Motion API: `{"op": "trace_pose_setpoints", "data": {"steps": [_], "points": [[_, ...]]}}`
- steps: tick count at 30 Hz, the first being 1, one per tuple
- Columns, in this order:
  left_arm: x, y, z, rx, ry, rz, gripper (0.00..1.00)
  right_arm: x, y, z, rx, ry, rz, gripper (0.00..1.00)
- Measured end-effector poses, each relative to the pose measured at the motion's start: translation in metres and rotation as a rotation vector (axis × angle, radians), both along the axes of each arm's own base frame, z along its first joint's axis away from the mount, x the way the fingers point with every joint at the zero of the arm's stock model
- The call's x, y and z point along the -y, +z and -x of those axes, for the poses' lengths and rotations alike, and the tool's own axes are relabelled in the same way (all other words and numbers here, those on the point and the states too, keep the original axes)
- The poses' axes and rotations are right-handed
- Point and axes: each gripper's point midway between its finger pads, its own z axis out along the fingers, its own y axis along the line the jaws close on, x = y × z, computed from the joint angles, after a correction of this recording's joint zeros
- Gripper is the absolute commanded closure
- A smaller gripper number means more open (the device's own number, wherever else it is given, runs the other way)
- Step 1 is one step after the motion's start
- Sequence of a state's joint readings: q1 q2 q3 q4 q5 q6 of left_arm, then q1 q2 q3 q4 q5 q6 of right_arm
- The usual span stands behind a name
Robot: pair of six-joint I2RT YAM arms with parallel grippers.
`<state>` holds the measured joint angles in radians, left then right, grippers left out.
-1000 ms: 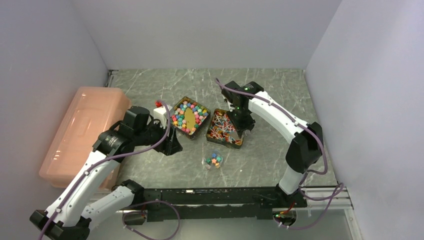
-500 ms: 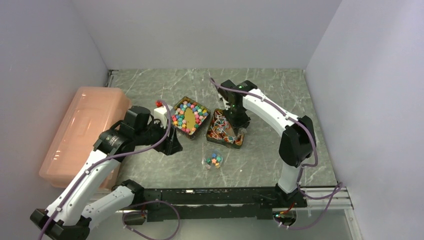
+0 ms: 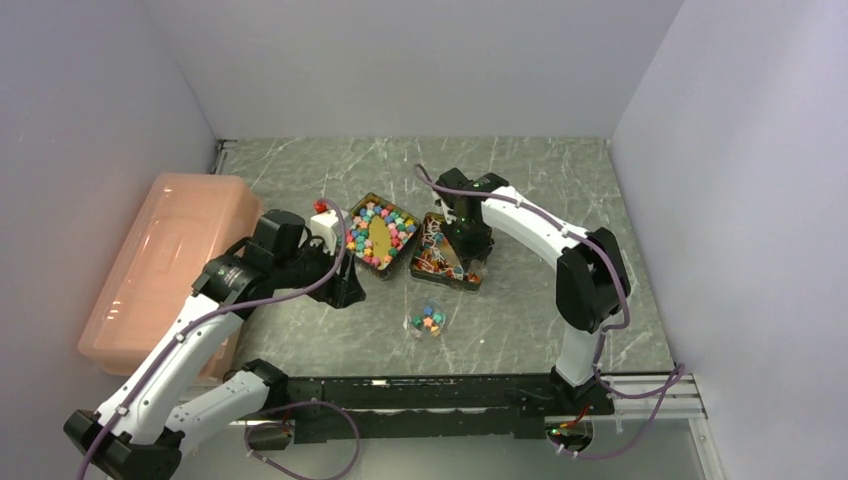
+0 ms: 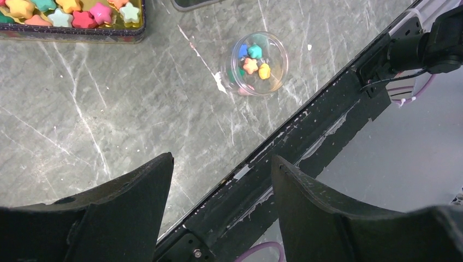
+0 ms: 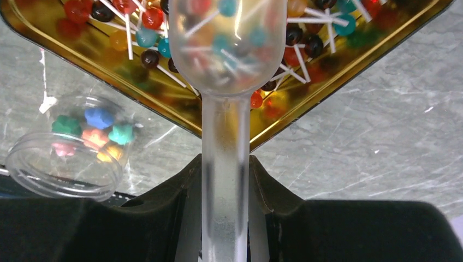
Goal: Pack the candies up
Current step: Scoop the fake candies from the storage box.
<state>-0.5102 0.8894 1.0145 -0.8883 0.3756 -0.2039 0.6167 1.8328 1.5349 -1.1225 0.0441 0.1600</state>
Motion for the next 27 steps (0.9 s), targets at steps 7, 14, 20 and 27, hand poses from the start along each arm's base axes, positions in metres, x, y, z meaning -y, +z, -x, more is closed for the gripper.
{"op": "trace_pose_setpoints", "data": {"steps": [7,14,20,27], "points": [[0.000,-0.003,-0.002,-0.008,0.005,-0.010,0.28,0.000,-0.030,-0.005,0.037,-0.004,-0.005,1.00],[0.000,-0.004,-0.002,-0.011,0.005,-0.012,0.28,-0.001,-0.038,-0.013,0.129,-0.007,-0.042,1.00],[0.001,-0.008,-0.004,-0.027,0.006,-0.021,0.29,-0.008,-0.031,-0.026,0.235,-0.008,-0.085,1.00],[0.000,-0.009,-0.005,-0.029,0.012,-0.030,0.29,-0.004,-0.027,-0.019,0.308,0.003,-0.097,1.00]]}}
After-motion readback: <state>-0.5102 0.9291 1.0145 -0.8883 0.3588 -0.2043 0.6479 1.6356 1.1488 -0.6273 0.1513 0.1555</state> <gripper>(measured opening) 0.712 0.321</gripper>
